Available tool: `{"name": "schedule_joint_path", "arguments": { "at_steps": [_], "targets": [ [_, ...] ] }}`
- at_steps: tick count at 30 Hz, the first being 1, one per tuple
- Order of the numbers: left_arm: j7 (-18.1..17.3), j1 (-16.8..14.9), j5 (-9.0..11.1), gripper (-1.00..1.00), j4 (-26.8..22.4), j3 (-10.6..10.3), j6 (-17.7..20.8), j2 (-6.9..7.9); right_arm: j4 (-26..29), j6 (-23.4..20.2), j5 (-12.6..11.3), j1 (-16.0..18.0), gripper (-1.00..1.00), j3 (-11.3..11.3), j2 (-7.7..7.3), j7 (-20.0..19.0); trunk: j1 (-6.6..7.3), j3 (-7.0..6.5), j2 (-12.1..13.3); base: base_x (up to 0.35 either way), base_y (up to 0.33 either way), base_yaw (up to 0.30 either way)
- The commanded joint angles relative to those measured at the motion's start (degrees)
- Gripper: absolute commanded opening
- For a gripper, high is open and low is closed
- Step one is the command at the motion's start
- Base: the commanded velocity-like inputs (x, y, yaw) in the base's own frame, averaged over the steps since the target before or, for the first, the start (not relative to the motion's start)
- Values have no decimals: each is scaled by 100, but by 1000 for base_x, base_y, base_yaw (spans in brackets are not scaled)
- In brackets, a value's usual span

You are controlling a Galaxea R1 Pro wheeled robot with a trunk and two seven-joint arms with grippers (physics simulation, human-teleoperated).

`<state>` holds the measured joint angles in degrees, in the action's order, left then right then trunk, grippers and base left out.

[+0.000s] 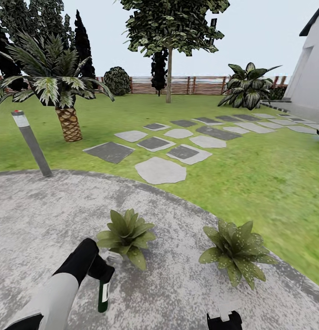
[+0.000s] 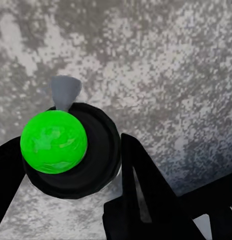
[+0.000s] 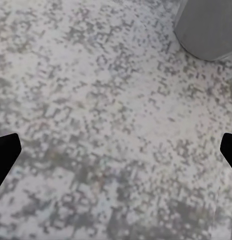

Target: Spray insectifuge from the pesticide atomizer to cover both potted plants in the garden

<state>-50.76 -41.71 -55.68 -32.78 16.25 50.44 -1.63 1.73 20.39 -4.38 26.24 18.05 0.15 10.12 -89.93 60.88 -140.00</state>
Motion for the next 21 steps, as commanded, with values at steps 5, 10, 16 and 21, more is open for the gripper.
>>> {"name": "schedule_joint_path", "arguments": {
  "at_steps": [5,10,16,21],
  "targets": [
    [1027,323,521,-100,193,234,-613,-138,-6,18,-45,3,100,50,2,20,1,5,-2,0,0,0],
    [2674,371,1718,-100,1173,243,-1547,-308,-6,18,-45,3,100,49,0,25,1,5,-2,0,0,0],
    [3071,371,1887,-100,1493,259,-1989,-294,3,18,-50,3,100,57,11,24,1,5,-2,0,0,-10],
    [2957,375,1912,-100,1546,249,-1974,-299,3,18,-54,3,100,54,12,21,1,5,-2,0,0,-229]
  ]
}}
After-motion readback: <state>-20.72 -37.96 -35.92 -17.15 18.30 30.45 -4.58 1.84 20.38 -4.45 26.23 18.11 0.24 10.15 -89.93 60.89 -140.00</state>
